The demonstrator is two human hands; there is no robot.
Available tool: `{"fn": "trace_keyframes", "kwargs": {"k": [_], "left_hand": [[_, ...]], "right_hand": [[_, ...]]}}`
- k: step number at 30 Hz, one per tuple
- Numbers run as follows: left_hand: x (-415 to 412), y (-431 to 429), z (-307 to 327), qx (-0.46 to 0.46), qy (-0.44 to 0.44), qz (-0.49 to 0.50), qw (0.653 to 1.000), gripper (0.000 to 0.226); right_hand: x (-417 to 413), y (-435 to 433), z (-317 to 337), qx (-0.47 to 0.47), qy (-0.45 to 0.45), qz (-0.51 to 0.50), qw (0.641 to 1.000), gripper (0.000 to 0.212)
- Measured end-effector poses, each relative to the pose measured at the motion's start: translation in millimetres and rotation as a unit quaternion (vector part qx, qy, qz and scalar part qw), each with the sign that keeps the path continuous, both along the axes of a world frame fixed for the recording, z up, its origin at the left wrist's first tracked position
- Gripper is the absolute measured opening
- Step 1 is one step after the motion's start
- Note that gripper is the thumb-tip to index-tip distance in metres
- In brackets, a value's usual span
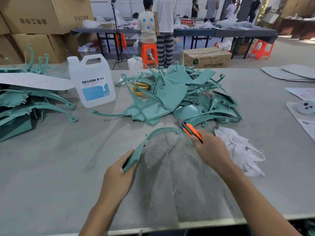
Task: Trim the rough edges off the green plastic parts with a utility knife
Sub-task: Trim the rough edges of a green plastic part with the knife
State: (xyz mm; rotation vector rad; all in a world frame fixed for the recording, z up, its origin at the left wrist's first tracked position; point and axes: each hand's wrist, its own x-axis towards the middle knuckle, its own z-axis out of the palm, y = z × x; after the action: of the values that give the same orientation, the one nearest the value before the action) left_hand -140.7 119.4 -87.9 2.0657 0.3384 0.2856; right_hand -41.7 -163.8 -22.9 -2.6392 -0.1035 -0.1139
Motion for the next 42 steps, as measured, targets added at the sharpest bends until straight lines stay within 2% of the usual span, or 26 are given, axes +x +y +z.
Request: {"fn": "trace_keyframes", "kwargs": {"k": [3, 5, 7, 10, 12, 14, 15, 19, 21, 24, 26, 28, 30, 32, 34, 37, 39, 42], "left_hand": [[0.4, 1.2, 3.4, -0.001, 0.004, 0.001, 1.0, 0.042], [-0.6, 0.4, 7.0, -0.007, 0.005, 0.0, 1.0, 0.042], [-1.6, -0.5, 8.7, -0.008, 0.012, 0.0, 1.0, 0.041], [-3.3, -2.7, 10.8, -0.008, 0.008, 0.004, 1.0, 0.039], [-2.4, -3.4, 16.5, -0.022, 0.011, 0.009, 1.0, 0.034], [-2.0, -0.8, 21.4, -0.023, 0.022, 0.02, 0.999, 0.02], [-3.2, 1.7, 24.9, -0.028, 0.026, 0.031, 0.999, 0.02], [-12.6, 14.5, 34.7, -0.128, 0.038, 0.085, 0.987, 0.044], [-17.1, 20.6, 33.5, -0.137, 0.045, 0.1, 0.985, 0.061], [-24.9, 28.8, 31.0, -0.077, 0.089, 0.094, 0.989, 0.077], [-29.7, 33.7, 30.6, 0.048, 0.126, 0.08, 0.988, 0.084], [-31.1, 34.5, 32.0, 0.193, 0.138, 0.069, 0.969, 0.101], [-27.0, 27.9, 39.8, 0.265, 0.097, 0.043, 0.958, 0.095], [-13.1, 18.1, 48.1, 0.265, 0.047, -0.021, 0.963, 0.074], [4.5, 6.1, 51.4, 0.267, 0.048, -0.084, 0.959, 0.069], [17.7, -4.3, 41.8, 0.306, 0.117, -0.146, 0.933, 0.092], [13.9, -3.5, 26.9, 0.272, 0.139, -0.141, 0.942, 0.105], [10.5, -1.7, 11.9, 0.243, 0.107, -0.108, 0.958, 0.109]], "right_hand": [[-23.6, 21.5, 0.1, 0.064, -0.028, 0.109, 0.992, 0.008], [-29.3, 30.3, -6.1, 0.053, -0.021, 0.145, 0.988, 0.017], [-17.7, 23.7, -10.3, 0.021, 0.004, 0.075, 0.997, 0.03], [3.9, -5.6, -15.7, -0.054, 0.084, -0.036, 0.994, 0.033], [8.9, -16.2, -15.1, -0.065, 0.092, -0.045, 0.993, 0.034], [7.5, -18.9, -15.2, -0.056, 0.065, -0.035, 0.996, 0.032], [4.5, -19.0, -15.5, -0.046, 0.05, -0.029, 0.997, 0.031], [-14.2, -18.0, -14.3, 0.059, 0.012, -0.015, 0.998, 0.021], [-22.6, -17.7, -14.9, 0.1, 0.001, -0.008, 0.995, 0.017], [-31.0, -16.3, -15.3, 0.128, -0.001, 0.001, 0.992, 0.009], [-34.0, -16.1, -14.2, 0.145, 0.002, 0.009, 0.989, 0.009], [-36.4, -16.3, -12.2, 0.154, -0.002, 0.011, 0.988, 0.009], [-39.0, -15.4, -11.1, 0.153, -0.013, 0.016, 0.988, 0.009], [-42.9, -11.3, -10.3, 0.147, -0.026, 0.027, 0.988, 0.011], [-50.0, -6.1, -10.5, 0.146, -0.038, 0.046, 0.987, 0.013], [-63.4, -0.9, -12.3, 0.116, -0.035, 0.085, 0.989, 0.015], [-70.8, 4.0, -14.5, 0.05, -0.027, 0.119, 0.991, 0.02], [-72.4, 20.7, -15.9, -0.036, -0.025, 0.161, 0.986, 0.03]]}}
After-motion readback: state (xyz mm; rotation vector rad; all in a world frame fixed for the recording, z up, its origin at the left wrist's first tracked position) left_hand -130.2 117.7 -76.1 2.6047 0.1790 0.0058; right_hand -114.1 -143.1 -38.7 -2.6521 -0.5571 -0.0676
